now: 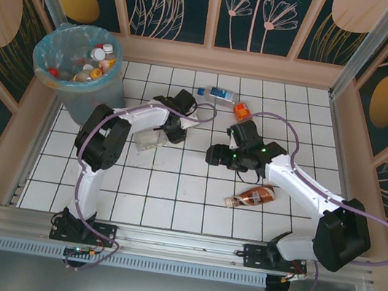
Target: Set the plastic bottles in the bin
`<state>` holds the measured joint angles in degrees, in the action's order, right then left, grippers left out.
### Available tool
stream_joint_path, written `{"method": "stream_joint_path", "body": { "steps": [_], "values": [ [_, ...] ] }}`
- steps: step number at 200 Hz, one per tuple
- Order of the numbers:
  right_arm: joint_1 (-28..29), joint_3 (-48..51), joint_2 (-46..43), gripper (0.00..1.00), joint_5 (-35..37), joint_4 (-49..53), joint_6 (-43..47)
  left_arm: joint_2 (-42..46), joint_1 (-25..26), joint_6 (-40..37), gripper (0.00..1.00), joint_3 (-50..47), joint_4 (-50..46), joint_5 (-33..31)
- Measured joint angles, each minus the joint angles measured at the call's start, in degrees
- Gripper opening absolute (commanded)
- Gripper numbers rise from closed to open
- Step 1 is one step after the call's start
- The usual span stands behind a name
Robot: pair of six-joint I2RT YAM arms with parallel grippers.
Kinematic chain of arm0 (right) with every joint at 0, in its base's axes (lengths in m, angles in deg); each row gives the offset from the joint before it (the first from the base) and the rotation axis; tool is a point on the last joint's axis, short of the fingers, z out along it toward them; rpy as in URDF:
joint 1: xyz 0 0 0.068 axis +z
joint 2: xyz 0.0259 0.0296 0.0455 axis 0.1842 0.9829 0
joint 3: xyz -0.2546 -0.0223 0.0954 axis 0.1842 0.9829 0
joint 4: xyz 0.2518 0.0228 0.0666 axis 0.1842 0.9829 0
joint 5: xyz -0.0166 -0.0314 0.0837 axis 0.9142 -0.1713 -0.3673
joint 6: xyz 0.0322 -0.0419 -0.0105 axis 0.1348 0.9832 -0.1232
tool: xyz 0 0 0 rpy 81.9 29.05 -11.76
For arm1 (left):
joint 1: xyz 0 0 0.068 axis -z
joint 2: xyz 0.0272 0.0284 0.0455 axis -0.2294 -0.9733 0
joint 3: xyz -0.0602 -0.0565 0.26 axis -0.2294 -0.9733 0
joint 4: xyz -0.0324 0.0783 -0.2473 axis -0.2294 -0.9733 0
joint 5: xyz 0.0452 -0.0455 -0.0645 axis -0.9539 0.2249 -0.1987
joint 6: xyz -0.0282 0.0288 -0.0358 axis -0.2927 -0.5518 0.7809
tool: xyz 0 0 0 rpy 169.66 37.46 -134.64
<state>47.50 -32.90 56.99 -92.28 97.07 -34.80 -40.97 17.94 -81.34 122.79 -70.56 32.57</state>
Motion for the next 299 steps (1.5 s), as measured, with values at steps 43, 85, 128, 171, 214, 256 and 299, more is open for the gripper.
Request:
{"method": "stream_joint_path", "body": {
  "steps": [43,85,128,171,214,256,299],
  "values": [
    [0.70,-1.29,0.48,0.77,-0.48,0.07,-0.22,2.25,-0.15,0.50,0.24,-0.31,0.39,0.74],
    [3.17,-10.43,1.77,0.77,-1.22,-0.15,0.09,12.26,-0.20,3.02,0.15,4.24,0.42,1.70],
    [6.88,-26.25,4.74,0.77,-2.71,-3.89,2.56,24.33,-0.48,6.78,0.00,13.97,2.60,-0.96],
    [9.46,-44.39,12.81,0.77,-2.08,-7.48,5.49,32.81,-6.19,10.01,0.00,18.71,8.15,-6.84],
    [14.88,-62.47,26.27,0.77,-2.54,-8.31,8.26,35.69,-19.89,14.53,0.00,18.36,13.81,-10.21],
    [20.61,-69.48,34.93,0.77,-4.35,-7.23,8.87,36.59,-34.60,18.27,0.00,15.32,19.32,-9.35],
    [23.56,-68.72,35.43,0.77,-6.62,-7.52,8.68,34.86,-42.86,20.20,0.00,6.34,27.04,-4.61]
  ]
}}
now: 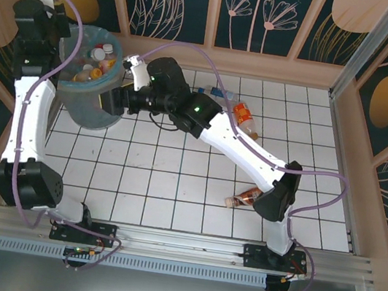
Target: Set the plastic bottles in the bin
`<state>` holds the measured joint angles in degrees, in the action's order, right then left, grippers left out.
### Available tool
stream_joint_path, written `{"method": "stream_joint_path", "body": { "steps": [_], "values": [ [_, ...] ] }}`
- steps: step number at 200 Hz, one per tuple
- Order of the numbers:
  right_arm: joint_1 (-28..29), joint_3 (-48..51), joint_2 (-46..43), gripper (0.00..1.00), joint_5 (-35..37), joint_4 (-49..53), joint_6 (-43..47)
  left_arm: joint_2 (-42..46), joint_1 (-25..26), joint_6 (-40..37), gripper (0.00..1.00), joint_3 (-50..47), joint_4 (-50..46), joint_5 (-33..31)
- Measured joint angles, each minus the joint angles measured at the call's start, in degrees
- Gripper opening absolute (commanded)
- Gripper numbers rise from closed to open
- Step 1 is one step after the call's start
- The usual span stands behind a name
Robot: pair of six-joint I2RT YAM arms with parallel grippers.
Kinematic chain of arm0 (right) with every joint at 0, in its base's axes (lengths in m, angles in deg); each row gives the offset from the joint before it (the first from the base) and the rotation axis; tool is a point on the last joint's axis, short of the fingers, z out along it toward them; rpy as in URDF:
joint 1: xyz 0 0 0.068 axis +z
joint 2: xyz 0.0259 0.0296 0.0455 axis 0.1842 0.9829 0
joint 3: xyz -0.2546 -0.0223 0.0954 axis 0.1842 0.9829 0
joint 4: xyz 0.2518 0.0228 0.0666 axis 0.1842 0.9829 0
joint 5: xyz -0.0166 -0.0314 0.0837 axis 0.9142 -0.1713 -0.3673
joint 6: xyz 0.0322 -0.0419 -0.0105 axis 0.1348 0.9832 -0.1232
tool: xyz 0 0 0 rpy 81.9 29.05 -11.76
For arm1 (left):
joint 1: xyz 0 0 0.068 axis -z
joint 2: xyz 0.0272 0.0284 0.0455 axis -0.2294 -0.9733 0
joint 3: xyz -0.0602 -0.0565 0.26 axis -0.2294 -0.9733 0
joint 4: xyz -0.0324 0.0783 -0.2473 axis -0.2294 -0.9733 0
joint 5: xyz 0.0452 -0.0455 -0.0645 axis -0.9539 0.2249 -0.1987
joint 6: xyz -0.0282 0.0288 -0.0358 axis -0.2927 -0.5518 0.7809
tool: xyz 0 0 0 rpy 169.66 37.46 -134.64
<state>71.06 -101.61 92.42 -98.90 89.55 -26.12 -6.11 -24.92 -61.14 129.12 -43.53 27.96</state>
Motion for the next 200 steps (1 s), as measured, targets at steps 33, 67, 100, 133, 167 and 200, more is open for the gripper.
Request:
{"method": "stream_joint_path", "body": {
  "steps": [33,67,100,133,167,200],
  "values": [
    [-0.13,4.15,-0.50,0.77,-0.02,-0.57,-0.24,-3.34,-0.57,0.00,0.48,-2.49,2.54,4.52],
    [-0.13,6.01,-0.50,0.78,0.20,-0.61,-0.28,-3.65,-0.57,0.55,0.71,-4.85,5.09,6.82],
    [-0.13,6.01,-0.61,0.78,0.37,-0.79,-0.28,-3.48,-0.57,0.57,0.68,-6.03,5.84,6.88],
    [-0.13,7.17,-0.85,0.78,0.39,-1.14,-0.28,-3.43,-0.57,0.50,0.58,-6.03,5.68,7.02],
    [-0.35,9.40,-1.51,0.78,0.52,-1.60,-0.44,-4.83,-0.57,0.39,0.43,-4.39,1.84,9.49],
    [-0.66,10.36,-1.84,0.78,0.55,-2.01,-0.46,-8.35,-0.57,0.98,0.27,-3.37,-2.05,9.77]
  ]
}}
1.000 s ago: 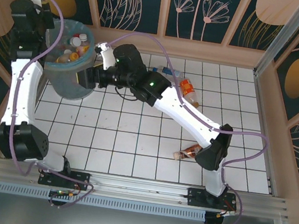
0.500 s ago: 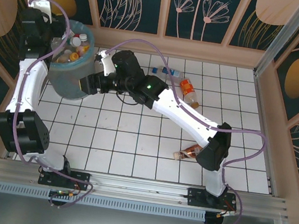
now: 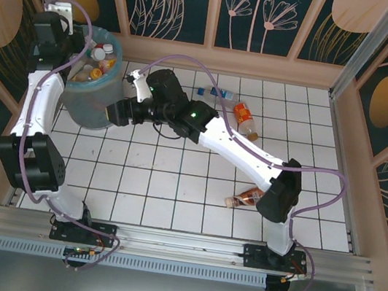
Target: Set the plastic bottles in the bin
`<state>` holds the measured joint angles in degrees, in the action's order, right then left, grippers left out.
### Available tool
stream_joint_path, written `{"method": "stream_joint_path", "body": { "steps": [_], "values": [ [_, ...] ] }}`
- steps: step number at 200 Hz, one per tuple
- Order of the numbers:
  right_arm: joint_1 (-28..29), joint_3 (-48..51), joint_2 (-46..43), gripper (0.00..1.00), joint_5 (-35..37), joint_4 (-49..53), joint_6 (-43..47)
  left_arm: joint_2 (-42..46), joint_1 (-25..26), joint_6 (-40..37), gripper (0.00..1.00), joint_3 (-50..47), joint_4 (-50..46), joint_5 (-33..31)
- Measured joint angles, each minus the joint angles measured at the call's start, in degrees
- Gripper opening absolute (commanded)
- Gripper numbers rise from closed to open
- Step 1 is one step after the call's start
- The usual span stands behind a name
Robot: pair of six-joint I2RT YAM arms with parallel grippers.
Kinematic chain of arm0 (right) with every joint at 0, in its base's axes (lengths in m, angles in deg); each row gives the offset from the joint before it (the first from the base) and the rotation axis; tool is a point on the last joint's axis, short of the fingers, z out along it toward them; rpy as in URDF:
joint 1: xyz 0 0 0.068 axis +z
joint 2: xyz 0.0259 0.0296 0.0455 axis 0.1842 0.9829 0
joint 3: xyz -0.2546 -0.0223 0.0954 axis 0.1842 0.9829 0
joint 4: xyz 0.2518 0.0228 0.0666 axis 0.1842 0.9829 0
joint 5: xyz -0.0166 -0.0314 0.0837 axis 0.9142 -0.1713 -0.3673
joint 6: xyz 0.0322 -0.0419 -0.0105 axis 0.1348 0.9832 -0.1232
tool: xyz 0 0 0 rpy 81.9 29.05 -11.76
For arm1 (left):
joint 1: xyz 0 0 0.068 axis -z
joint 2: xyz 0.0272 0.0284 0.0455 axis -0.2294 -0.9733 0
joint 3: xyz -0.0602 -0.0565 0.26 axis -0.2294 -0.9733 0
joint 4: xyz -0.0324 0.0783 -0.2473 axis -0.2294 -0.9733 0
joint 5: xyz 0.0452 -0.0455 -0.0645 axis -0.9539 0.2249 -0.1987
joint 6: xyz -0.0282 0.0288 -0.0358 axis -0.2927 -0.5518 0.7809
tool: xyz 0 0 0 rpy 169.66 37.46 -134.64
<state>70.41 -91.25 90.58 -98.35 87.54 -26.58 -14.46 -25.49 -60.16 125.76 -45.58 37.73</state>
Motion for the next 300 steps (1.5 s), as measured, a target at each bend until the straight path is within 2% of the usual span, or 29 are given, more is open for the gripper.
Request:
{"method": "stream_joint_path", "body": {
  "steps": [46,84,97,118,139,164,197,218,251,273,300],
  "values": [
    [-0.24,1.77,-0.68,0.78,0.02,-0.59,-0.76,0.07,-0.15,0.24,0.27,-5.31,0.59,-4.04],
    [-0.50,1.99,-0.72,0.78,0.02,-0.76,-1.03,0.48,0.02,0.44,0.28,-5.97,1.51,-5.40],
    [-0.57,1.99,-0.72,0.78,0.02,-0.76,-1.03,0.48,0.02,0.83,0.34,-5.70,1.14,-5.38],
    [-0.57,1.99,-0.72,0.78,0.04,-0.76,-1.03,0.37,-0.09,1.66,0.50,-3.89,-1.51,-5.05],
    [-0.57,1.99,-0.85,0.80,0.94,-0.68,-1.05,0.13,-0.22,2.84,0.57,-0.55,-4.68,-3.87],
    [-0.83,3.10,-2.49,0.81,2.93,-0.52,-1.03,1.01,-0.20,4.66,0.59,4.02,-5.49,-2.32],
    [-3.34,10.43,-10.40,0.80,7.50,0.50,-1.44,7.41,0.76,6.29,0.61,5.40,-5.20,-1.03],
    [-7.96,17.79,-17.59,0.80,9.88,1.57,-2.71,12.81,6.62,5.09,0.61,4.96,-4.28,-2.45],
    [-17.44,29.79,-29.16,0.80,16.31,7.13,-7.19,18.91,23.30,1.49,0.62,-0.07,-1.75,-3.15],
    [-21.42,36.35,-35.91,0.81,19.63,14.19,-11.50,22.03,34.34,-1.68,0.63,-10.29,1.77,-4.20],
    [-28.09,48.81,-46.03,0.77,19.63,20.15,-17.53,24.39,47.45,-4.50,0.63,-29.07,10.45,-3.43]
  ]
}}
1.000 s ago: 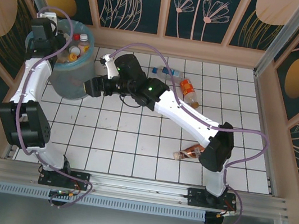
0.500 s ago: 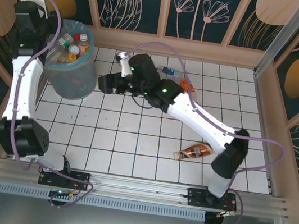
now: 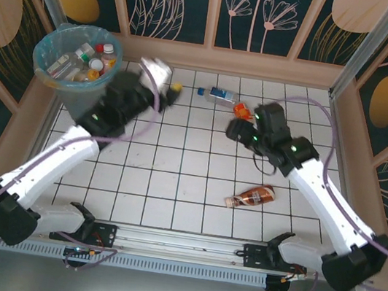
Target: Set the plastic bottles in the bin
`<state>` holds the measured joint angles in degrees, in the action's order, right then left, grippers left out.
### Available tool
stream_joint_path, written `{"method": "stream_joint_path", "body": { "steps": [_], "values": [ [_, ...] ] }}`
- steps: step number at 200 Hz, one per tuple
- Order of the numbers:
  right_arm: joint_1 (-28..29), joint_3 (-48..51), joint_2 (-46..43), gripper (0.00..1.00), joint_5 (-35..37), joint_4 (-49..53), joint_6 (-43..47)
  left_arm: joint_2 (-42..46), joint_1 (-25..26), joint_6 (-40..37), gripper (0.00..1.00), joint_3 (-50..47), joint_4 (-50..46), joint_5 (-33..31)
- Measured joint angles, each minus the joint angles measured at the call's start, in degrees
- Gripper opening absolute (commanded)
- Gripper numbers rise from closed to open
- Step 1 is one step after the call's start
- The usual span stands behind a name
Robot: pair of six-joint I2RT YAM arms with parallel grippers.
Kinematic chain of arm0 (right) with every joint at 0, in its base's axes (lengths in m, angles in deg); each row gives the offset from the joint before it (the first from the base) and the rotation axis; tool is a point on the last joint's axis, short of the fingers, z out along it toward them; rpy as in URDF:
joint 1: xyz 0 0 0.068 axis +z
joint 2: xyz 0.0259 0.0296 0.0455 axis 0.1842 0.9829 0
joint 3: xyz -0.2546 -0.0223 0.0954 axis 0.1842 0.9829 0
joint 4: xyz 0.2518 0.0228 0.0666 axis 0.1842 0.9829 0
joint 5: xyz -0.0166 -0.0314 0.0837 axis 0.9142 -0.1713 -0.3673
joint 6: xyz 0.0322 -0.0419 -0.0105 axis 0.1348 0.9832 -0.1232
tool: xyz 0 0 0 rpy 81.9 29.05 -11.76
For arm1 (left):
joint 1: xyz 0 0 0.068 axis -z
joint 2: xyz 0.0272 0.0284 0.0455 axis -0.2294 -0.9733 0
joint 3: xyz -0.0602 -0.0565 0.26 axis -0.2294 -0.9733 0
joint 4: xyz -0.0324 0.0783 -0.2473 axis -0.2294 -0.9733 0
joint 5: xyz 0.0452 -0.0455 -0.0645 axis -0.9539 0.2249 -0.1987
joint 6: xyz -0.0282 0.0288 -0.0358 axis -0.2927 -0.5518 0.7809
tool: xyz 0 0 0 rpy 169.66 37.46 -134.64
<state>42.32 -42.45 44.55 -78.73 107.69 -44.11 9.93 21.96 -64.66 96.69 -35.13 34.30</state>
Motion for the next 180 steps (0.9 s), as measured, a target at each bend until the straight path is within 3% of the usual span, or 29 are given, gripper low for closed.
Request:
{"method": "stream_joint_path", "body": {
  "steps": [28,55,99,133,180],
  "values": [
    [-7.48,12.70,-10.34,0.75,-1.27,4.39,-4.59,-0.96,12.81,-2.49,0.64,-18.62,9.60,1.55],
    [-14.12,21.11,-16.85,0.79,-3.76,5.49,-6.69,-4.52,21.16,-2.54,0.66,-26.88,17.97,3.10],
    [-22.88,31.26,-18.84,0.79,-9.16,2.95,-7.30,-12.00,26.51,-3.80,0.69,-32.00,31.82,6.51],
    [-25.42,35.39,-18.82,0.77,-10.38,-1.38,-7.26,-18.69,31.26,-7.34,0.69,-31.98,38.16,6.86],
    [-26.91,36.72,-17.86,0.76,-12.83,-4.68,-6.88,-27.36,32.09,-8.57,0.69,-29.90,45.13,6.91]
  ]
}}
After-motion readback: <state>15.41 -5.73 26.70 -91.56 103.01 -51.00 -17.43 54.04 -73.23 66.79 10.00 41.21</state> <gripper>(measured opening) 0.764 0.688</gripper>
